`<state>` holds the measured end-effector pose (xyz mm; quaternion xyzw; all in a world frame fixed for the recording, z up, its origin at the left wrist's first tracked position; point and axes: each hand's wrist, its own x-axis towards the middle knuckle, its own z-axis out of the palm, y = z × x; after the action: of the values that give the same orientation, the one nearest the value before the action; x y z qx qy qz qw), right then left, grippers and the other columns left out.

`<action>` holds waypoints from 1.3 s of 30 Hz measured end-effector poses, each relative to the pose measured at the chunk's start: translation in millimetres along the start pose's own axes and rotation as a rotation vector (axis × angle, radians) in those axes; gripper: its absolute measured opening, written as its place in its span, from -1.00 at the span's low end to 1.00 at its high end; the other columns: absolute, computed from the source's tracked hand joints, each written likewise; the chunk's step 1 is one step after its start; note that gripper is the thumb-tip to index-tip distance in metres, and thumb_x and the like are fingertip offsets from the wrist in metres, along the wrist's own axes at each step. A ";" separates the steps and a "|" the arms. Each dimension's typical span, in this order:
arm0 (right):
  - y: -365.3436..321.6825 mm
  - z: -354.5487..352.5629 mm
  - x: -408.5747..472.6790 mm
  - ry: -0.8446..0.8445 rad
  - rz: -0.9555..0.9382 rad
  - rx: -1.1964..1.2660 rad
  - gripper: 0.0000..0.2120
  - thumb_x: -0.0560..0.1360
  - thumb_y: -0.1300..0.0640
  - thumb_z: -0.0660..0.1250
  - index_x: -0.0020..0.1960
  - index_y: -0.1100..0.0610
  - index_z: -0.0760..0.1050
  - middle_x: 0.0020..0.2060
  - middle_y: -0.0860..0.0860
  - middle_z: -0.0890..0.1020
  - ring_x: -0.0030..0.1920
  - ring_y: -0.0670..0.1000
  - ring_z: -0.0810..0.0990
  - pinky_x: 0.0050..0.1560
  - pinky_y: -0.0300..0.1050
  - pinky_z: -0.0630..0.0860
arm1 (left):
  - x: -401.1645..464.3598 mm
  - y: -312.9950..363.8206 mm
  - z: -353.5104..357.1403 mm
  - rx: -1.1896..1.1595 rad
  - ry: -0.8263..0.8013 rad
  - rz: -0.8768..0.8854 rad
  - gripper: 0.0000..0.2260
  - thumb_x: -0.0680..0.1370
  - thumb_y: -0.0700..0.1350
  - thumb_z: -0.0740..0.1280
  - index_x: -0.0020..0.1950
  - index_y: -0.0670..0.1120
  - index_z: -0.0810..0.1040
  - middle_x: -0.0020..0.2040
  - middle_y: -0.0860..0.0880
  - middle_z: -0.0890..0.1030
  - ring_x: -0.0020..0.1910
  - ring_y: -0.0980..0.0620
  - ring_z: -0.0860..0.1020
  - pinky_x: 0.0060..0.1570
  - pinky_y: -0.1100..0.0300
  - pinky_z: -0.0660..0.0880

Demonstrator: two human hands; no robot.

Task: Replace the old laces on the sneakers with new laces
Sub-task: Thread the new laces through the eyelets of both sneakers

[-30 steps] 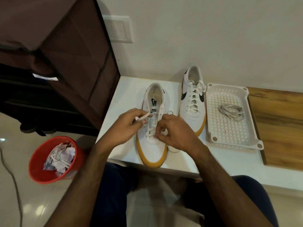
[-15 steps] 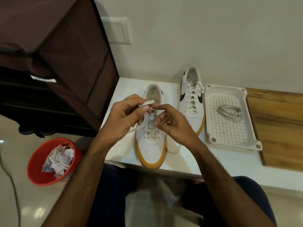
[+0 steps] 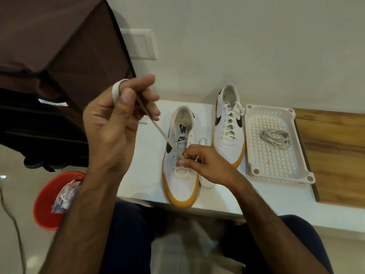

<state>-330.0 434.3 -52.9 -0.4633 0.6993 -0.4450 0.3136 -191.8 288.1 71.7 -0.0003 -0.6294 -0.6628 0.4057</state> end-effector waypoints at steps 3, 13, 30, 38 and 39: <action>5.8 -3.4 -0.1 -0.002 0.072 -0.025 -0.87 0.58 0.07 0.42 -0.07 0.11 0.68 -0.23 -0.04 0.63 -0.18 -0.07 0.59 -0.09 -0.12 0.53 | 1.0 0.1 -4.4 0.022 -0.046 0.000 -0.76 0.65 -0.05 0.28 0.23 -0.07 0.65 -0.09 0.03 0.61 -0.27 0.10 0.51 -0.24 0.15 0.47; 5.3 -23.6 -1.1 0.211 0.036 0.290 -0.57 0.52 0.35 0.26 0.28 -0.02 0.59 0.04 -0.02 0.68 -0.03 0.08 0.63 -0.06 -0.08 0.58 | -30.4 -58.7 -14.0 0.573 -0.572 -0.621 -0.64 0.66 -0.35 0.18 0.15 0.02 0.67 0.01 0.02 0.70 0.09 0.16 0.63 0.23 0.21 0.53; 14.7 -11.1 4.3 0.278 0.197 0.470 -0.82 0.63 0.32 0.29 0.11 0.25 0.66 -0.13 0.18 0.74 -0.15 0.03 0.72 -0.14 -0.19 0.60 | -40.4 -83.0 -22.5 0.721 -0.583 -0.759 -0.45 0.62 -0.29 0.32 0.47 0.13 0.18 -0.11 0.09 0.74 -0.13 0.28 0.64 0.08 0.23 0.51; 16.3 -23.1 2.0 0.510 0.135 0.371 -0.86 0.57 0.31 0.40 0.09 0.25 0.69 -0.30 0.00 0.71 -0.31 -0.09 0.63 -0.24 -0.26 0.58 | -43.3 -90.6 -46.0 0.898 -0.480 -0.721 -0.74 0.64 -0.25 0.28 0.18 0.12 0.52 -0.03 0.13 0.68 -0.20 0.23 0.59 -0.21 0.36 0.46; 13.8 -21.4 2.6 0.508 0.142 0.398 -0.87 0.54 0.32 0.43 0.07 0.26 0.68 -0.30 0.03 0.72 -0.31 -0.07 0.65 -0.24 -0.24 0.60 | -44.4 -94.0 -45.4 0.905 -0.473 -0.696 -0.75 0.63 -0.17 0.33 0.23 0.14 0.50 0.08 0.17 0.63 -0.06 0.20 0.58 -0.06 0.28 0.50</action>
<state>-354.3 441.4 -57.0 -0.2172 0.6850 -0.6513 0.2436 -189.5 262.6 -38.8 0.2301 -0.8843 -0.4054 -0.0251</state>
